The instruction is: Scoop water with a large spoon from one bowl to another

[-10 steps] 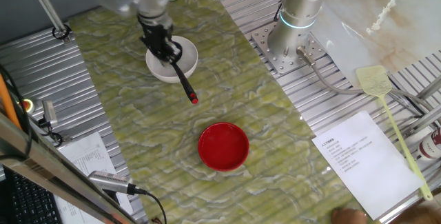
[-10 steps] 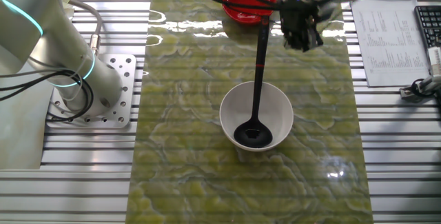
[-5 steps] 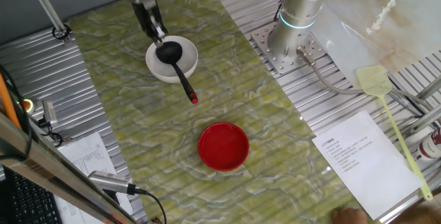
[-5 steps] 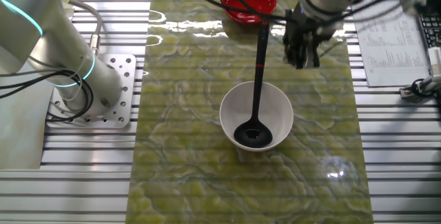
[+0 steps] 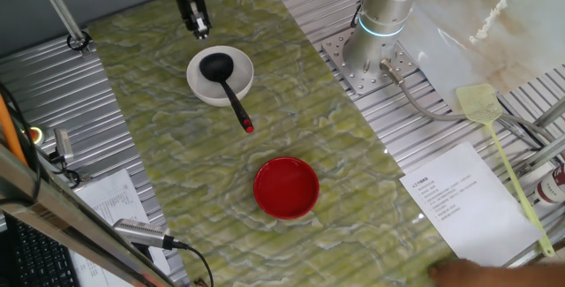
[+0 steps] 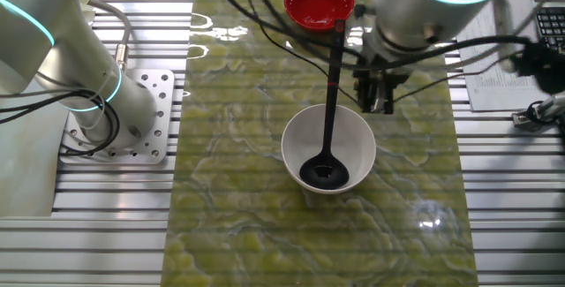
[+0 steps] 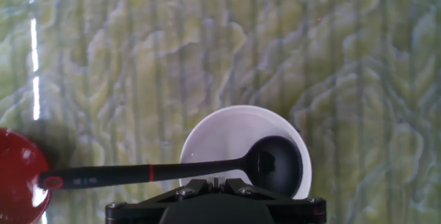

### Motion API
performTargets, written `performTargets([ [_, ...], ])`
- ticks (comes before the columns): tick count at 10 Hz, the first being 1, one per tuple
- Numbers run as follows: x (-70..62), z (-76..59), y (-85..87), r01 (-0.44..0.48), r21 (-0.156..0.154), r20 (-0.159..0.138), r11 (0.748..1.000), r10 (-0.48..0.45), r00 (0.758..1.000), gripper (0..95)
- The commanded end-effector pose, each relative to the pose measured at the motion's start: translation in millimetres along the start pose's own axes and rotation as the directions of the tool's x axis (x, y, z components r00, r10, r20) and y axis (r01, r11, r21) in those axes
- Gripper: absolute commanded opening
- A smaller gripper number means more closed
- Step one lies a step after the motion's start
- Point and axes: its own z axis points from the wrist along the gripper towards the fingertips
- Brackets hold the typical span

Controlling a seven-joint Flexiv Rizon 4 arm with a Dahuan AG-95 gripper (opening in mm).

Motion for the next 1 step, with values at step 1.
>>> performTargets([
  [1,4.2,2.2,-1.7,0.031,0.010,0.008,0.999,-0.031,0.999,0.0],
])
